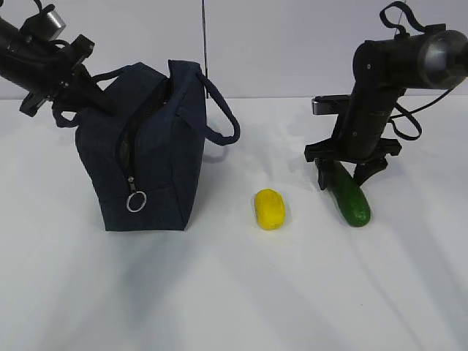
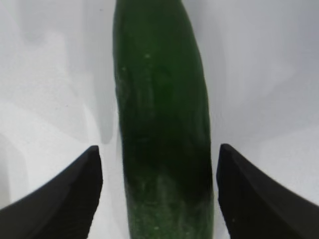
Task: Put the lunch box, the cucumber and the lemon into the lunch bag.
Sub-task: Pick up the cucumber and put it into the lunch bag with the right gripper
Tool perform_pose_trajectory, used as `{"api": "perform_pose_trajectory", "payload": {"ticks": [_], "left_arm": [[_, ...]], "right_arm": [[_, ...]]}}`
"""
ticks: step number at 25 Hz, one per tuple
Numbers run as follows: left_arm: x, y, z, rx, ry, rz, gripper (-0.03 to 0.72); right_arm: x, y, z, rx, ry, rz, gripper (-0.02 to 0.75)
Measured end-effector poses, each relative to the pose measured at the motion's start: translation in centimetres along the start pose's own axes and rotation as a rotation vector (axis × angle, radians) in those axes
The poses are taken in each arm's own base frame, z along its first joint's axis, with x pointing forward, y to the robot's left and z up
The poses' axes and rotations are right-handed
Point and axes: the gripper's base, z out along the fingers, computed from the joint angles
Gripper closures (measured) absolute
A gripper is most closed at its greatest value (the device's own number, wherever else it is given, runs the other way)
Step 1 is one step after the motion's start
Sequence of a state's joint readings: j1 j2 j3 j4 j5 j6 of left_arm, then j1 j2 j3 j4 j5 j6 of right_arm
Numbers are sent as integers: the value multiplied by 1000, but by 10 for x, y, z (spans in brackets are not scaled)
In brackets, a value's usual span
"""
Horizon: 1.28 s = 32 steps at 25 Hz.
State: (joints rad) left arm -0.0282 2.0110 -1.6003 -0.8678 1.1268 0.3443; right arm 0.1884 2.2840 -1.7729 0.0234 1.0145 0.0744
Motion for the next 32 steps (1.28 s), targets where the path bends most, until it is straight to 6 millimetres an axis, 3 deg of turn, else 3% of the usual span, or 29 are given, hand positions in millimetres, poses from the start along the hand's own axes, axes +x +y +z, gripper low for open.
{"api": "perform_pose_trajectory", "payload": {"ticks": [7, 15, 22, 26, 32], "left_arm": [[0, 0, 0, 1, 2, 0, 697], [1, 0, 0, 4, 11, 0, 697], [2, -1, 0, 8, 23, 0, 697], [2, -1, 0, 9, 26, 0, 697], [2, -1, 0, 10, 27, 0, 697]], "right_arm": [[0, 0, 0, 2, 0, -6, 211], [0, -2, 0, 27, -2, -23, 350], [1, -6, -2, 64, 23, -43, 394], [3, -8, -15, 93, 103, -49, 395], [-17, 4, -50, -13, -3, -7, 395]]}}
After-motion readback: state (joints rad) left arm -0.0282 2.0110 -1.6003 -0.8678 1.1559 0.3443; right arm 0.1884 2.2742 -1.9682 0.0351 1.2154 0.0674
